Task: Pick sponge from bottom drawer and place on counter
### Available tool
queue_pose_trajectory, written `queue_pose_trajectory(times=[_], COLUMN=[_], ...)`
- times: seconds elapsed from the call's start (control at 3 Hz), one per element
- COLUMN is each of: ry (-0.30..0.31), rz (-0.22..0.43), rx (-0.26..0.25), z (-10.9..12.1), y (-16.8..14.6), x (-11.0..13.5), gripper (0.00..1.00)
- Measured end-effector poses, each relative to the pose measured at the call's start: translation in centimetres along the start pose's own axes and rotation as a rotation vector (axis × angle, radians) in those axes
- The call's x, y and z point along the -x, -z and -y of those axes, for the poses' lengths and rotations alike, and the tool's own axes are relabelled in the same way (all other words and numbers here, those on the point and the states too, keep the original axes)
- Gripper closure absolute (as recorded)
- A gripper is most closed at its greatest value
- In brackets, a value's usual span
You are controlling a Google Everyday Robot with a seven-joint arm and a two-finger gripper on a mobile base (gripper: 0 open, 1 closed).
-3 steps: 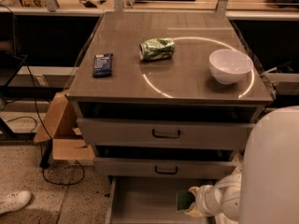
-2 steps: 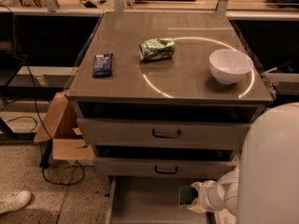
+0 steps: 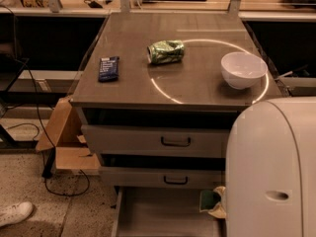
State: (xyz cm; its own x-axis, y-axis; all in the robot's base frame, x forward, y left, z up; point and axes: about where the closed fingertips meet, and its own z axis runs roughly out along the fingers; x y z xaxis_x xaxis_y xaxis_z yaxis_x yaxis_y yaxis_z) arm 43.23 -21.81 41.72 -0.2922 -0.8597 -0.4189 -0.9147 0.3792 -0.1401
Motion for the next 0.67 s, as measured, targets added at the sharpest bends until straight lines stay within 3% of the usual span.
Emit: queue_pose_trajectory(times=[0.33, 0.67], ry=[0.025, 0.093], rz=[0.044, 0.121], rx=[0.001, 0.008], z=[-0.9, -2.3], y=[1.9, 4.8], x=[1.5, 4.7], gripper=[1.0, 1.0])
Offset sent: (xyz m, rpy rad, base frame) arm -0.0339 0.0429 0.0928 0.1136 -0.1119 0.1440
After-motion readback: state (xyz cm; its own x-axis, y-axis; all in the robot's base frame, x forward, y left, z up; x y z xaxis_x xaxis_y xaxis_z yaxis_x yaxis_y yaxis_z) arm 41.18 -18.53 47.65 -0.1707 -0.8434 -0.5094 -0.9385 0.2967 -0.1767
